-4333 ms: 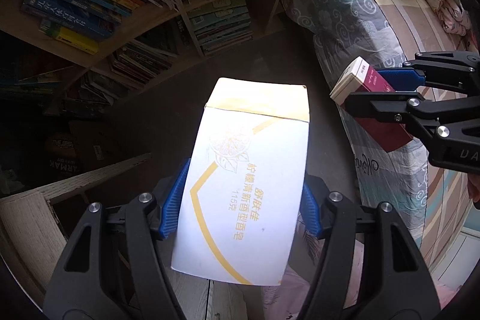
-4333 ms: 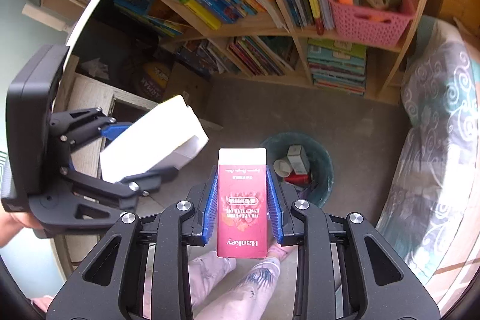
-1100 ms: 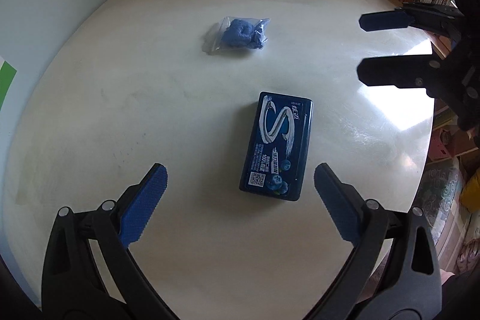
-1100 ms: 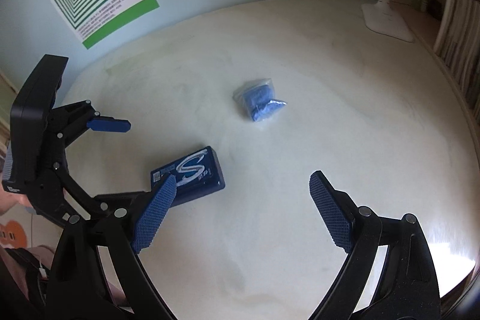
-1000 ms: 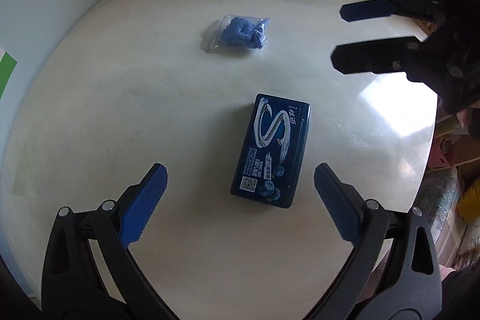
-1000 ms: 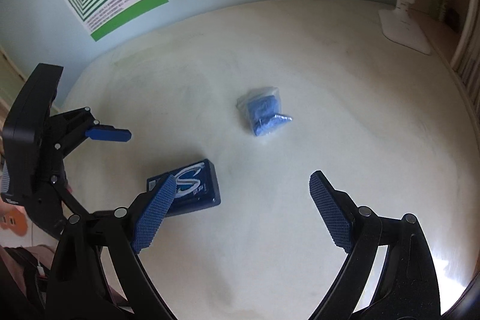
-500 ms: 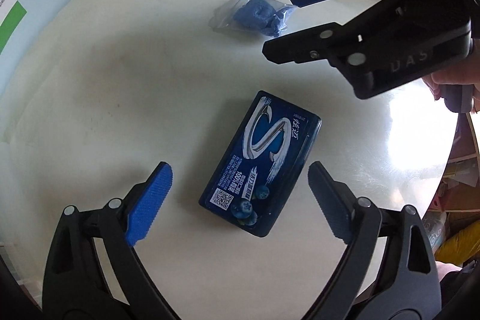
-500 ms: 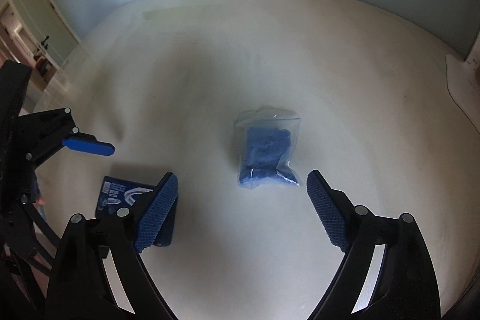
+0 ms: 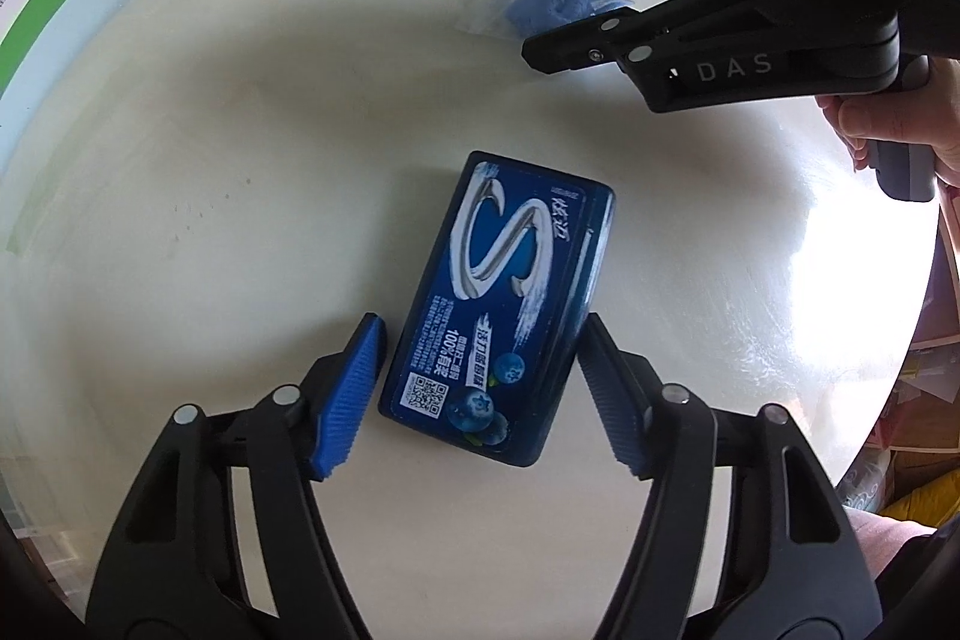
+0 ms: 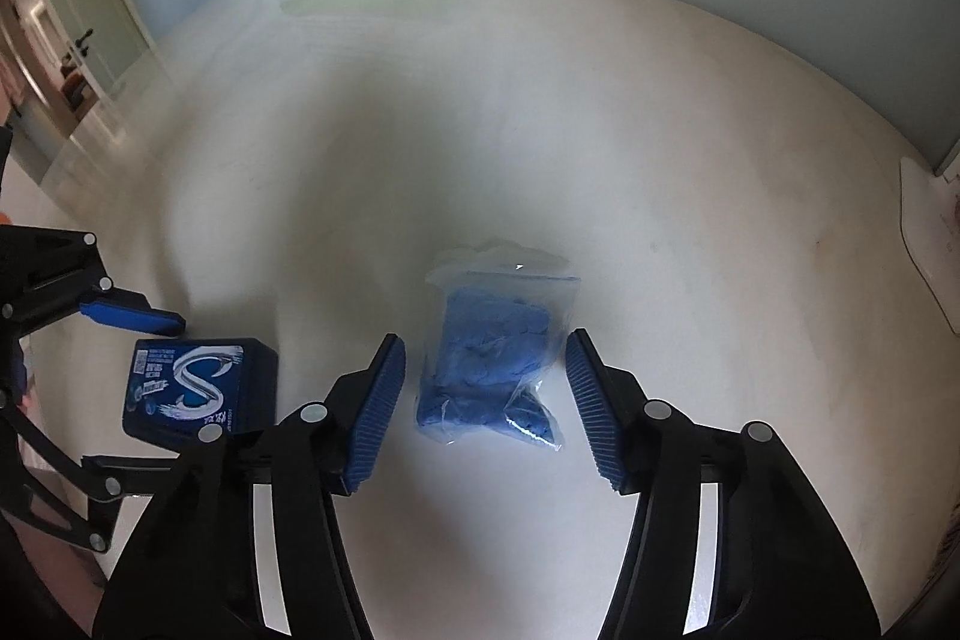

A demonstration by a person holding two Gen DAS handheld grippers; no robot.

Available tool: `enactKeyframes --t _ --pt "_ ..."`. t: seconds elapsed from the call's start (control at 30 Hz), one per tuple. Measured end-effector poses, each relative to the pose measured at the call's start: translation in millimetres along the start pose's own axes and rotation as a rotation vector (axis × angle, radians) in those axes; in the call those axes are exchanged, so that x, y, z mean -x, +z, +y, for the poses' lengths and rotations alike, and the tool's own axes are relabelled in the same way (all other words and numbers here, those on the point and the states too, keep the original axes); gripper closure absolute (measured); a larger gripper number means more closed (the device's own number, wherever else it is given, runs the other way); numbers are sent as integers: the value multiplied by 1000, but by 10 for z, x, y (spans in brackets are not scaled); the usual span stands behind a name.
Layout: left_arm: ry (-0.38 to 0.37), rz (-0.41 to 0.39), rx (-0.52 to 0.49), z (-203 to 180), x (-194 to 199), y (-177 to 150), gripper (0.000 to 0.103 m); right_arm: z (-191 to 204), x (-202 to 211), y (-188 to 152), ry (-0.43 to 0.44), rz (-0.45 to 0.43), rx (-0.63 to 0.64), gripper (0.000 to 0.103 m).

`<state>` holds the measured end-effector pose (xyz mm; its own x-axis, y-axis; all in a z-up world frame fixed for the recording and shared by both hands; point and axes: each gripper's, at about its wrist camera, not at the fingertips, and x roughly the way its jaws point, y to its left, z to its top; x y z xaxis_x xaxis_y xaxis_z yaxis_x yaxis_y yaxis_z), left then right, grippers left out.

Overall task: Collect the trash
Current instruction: 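Grasp the blue S gum pack with the left tool while the right tool grasps the blue bag, then lift the gum pack in the left tool and blue bag in the right tool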

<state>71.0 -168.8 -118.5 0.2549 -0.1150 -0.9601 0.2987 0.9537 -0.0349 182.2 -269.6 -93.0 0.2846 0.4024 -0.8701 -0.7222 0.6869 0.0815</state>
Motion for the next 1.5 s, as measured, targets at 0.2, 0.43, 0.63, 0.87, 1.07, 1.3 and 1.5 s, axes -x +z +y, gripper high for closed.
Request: enactKeyframes --t 0.2,0.43,0.63,0.87,1.07,1.3,1.5 --pt "1 -3 4 63 7 48 46 18 28 11 -26 2 8 55" --pt "2 -3 6 -5 -103 192 49 -19 36 19 -34 -4 -7 63" --pt "4 -2 12 -2 -112 243 50 -83 86 -43 -34 -8 1 63" --pt "-3 -5 24 130 -53 246 50 -167 134 -91 -32 -4 -17 64" --pt "3 -5 16 143 -31 242 51 -148 168 -91 -36 -6 -23 64" --pt "0 -16 7 81 5 199 51 -163 252 -46 -45 -13 -49 64" --pt "-9 -32 -7 60 78 124 51 -129 366 -43 -63 -26 -57 64"
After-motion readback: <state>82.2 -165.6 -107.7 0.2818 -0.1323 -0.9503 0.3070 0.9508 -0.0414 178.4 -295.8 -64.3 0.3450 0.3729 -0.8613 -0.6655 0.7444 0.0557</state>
